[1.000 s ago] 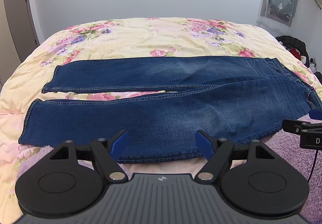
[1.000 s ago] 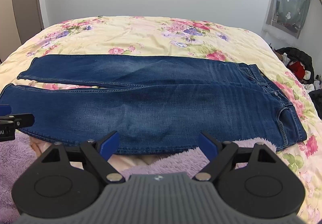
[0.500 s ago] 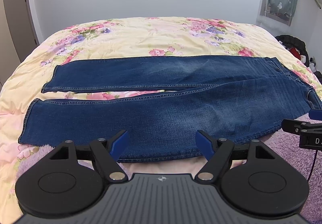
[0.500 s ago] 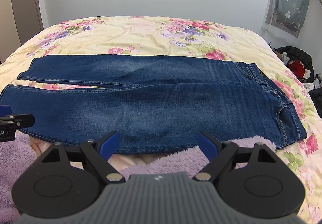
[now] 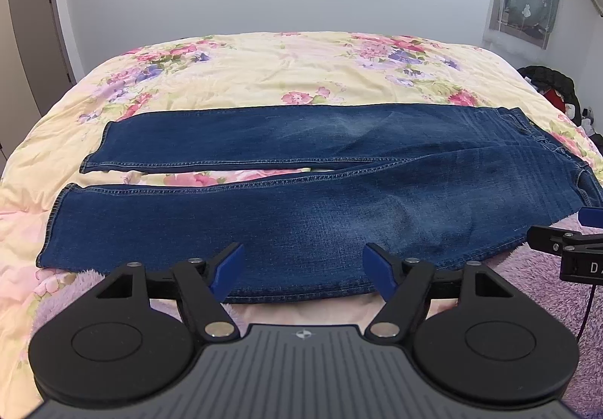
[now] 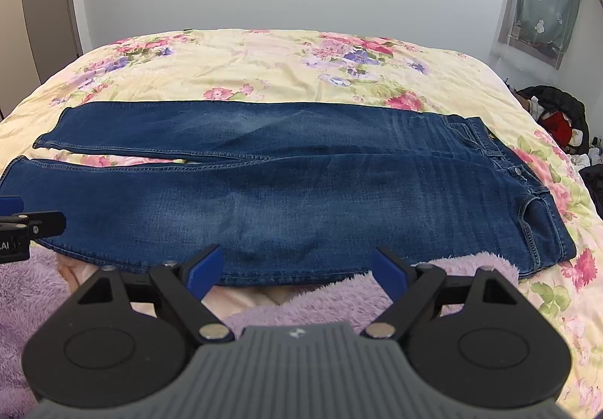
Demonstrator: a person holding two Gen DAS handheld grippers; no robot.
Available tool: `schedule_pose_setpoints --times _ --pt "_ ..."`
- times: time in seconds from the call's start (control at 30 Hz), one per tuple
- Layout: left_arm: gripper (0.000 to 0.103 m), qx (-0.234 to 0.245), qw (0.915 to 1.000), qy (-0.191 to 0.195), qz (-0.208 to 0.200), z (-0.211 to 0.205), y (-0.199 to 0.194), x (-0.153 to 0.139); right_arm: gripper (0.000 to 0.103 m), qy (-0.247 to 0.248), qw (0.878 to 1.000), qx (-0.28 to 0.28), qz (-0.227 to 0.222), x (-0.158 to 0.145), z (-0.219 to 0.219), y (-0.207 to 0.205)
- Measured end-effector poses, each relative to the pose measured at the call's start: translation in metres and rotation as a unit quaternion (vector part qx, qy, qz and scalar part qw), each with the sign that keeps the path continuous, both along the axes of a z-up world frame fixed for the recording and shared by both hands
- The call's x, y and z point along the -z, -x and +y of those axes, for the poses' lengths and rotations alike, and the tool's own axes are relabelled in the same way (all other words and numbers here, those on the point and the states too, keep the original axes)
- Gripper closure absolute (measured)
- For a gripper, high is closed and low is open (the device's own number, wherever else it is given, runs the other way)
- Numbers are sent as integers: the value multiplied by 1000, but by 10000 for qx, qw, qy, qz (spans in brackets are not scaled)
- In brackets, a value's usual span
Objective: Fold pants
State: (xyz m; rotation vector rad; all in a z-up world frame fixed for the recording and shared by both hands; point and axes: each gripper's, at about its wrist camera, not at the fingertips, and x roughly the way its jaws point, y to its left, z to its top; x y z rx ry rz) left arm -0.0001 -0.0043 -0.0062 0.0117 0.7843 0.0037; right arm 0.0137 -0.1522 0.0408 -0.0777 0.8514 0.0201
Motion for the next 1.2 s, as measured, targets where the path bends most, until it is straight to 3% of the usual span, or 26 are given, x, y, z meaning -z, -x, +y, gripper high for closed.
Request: schedule_pose_setpoints --times 1.2 --pt "23 90 9999 105 3 0 1 -5 21 -45 10000 68 20 0 -4 0"
